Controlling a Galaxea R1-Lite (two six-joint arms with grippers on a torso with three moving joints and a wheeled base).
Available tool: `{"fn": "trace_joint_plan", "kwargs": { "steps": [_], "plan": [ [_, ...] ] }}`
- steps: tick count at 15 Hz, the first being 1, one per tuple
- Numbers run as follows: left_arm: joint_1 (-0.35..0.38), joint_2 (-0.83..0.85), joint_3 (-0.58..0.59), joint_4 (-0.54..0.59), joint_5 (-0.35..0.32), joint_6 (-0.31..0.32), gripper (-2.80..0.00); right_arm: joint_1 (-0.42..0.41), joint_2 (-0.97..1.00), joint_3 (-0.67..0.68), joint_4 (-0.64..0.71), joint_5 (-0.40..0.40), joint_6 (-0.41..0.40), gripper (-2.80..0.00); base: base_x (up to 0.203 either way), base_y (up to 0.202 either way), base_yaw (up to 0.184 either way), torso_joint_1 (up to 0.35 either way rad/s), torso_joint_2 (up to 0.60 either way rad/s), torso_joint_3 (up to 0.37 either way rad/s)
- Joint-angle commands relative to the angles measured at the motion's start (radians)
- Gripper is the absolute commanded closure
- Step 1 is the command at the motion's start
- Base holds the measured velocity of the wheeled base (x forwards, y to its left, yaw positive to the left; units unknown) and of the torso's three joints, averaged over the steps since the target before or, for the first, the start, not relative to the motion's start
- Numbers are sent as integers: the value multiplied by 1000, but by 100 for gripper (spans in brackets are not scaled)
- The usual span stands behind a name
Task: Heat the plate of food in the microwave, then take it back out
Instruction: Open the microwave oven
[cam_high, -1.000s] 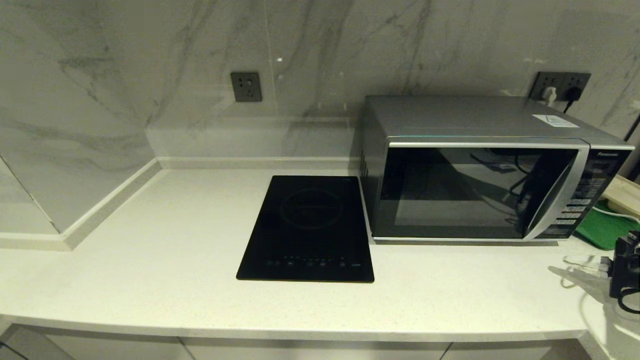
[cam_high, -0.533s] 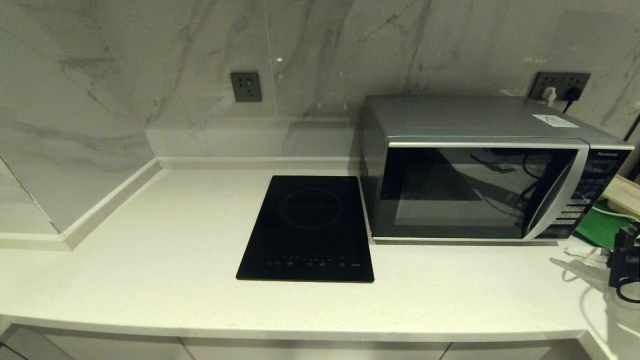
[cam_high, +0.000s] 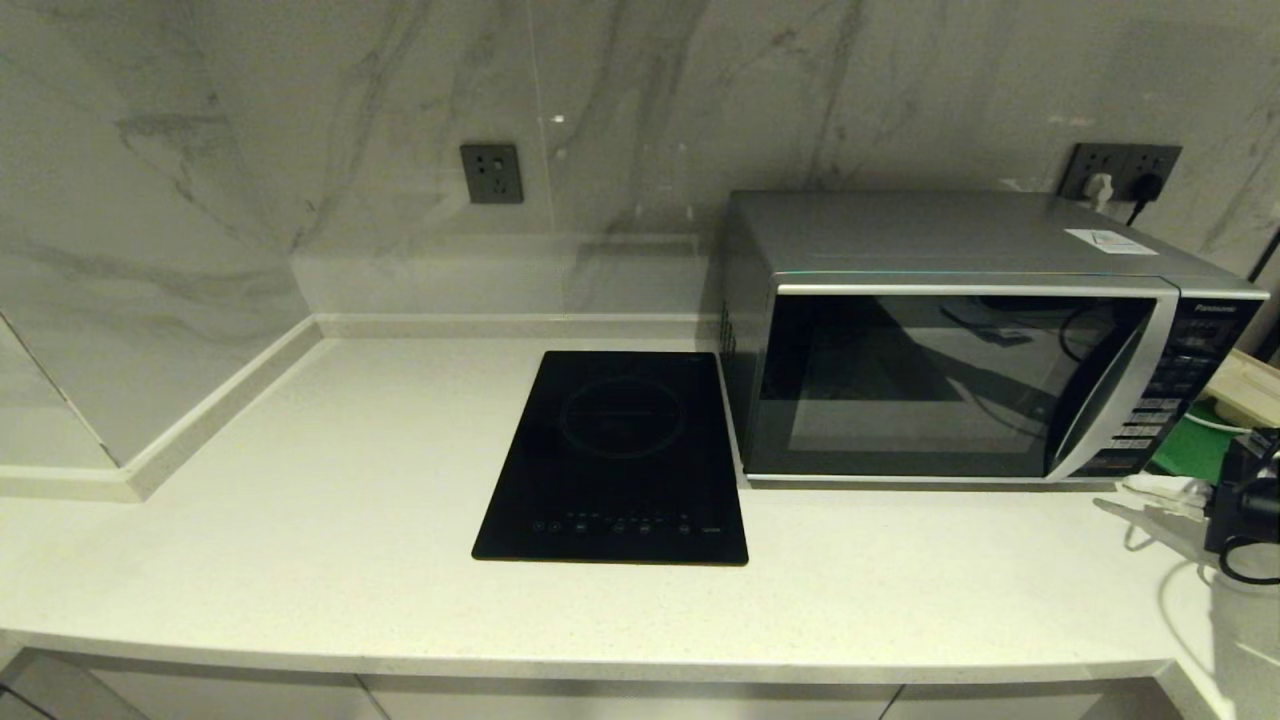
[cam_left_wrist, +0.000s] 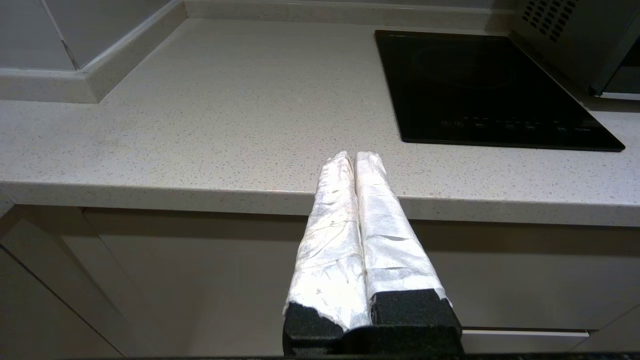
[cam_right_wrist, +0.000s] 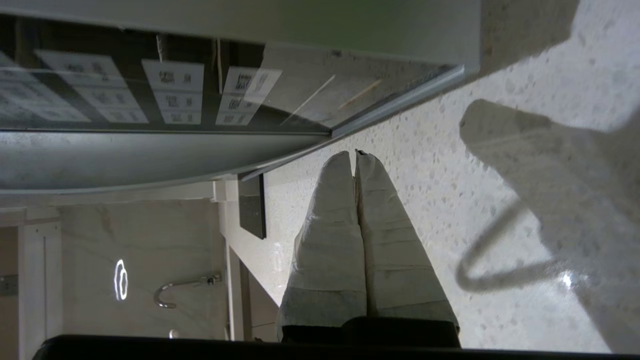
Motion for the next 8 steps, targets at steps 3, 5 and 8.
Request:
{"fn": "trace_joint_plan", "kwargs": {
  "steps": [3,5,8],
  "plan": [
    [0,0,0,-1,0,-1,0,7,46,-70,2,11,1,0,0,0,0,0,0,0],
    [0,0,0,-1,0,-1,0,12,68,-102,2,11,1,0,0,0,0,0,0,0],
    [0,0,0,-1,0,-1,0,22,87,-132,2,17,2,0,0,0,0,0,0,0]
  ]
}}
